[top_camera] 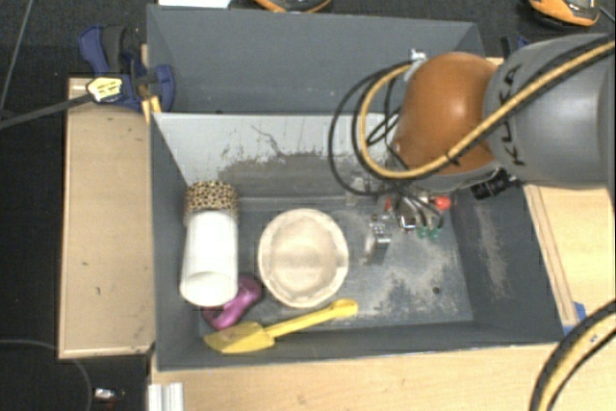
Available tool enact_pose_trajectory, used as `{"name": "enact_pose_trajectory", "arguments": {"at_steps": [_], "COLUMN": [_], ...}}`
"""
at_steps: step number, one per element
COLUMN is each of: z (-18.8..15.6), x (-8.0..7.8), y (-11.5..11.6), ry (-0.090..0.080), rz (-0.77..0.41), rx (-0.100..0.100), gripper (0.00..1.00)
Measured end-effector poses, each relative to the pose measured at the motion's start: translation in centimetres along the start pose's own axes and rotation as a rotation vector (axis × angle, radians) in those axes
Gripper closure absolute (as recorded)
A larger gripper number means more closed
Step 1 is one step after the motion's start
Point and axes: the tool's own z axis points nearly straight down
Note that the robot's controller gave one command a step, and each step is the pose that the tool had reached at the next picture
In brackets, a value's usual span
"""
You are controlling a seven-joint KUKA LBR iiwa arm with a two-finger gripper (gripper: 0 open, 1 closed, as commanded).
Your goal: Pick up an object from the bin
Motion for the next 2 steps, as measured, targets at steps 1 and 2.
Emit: {"name": "enact_pose_trajectory", "arguments": {"at_steps": [1, 2], "z": [-0.4, 6.9], "x": [-0.2, -1.2], "y": [0.0, 8.4], "ry": [-0.008, -0.009], "rz": [0.002, -0.571], "rx": [0.000, 0.000], "gripper": [0.00, 0.00]}}
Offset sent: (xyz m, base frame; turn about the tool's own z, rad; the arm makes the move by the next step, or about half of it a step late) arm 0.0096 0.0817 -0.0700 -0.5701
